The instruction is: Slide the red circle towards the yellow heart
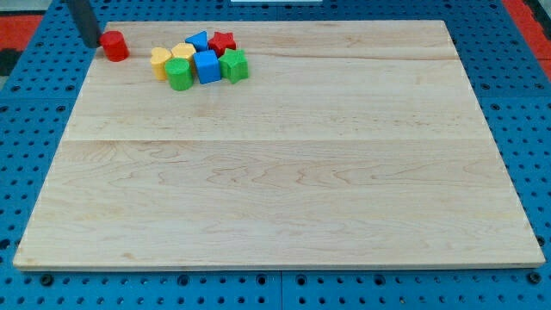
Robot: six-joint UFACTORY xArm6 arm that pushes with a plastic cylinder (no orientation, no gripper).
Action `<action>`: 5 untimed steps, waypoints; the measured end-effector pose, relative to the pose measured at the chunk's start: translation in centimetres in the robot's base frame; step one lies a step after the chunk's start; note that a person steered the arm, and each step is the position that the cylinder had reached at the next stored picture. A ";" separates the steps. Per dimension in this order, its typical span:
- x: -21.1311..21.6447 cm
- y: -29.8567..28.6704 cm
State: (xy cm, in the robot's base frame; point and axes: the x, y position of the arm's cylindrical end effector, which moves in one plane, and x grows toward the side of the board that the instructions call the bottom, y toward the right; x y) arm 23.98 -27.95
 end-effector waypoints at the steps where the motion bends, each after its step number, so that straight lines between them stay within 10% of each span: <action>1: 0.0 2.9; 5: 1.2 0.7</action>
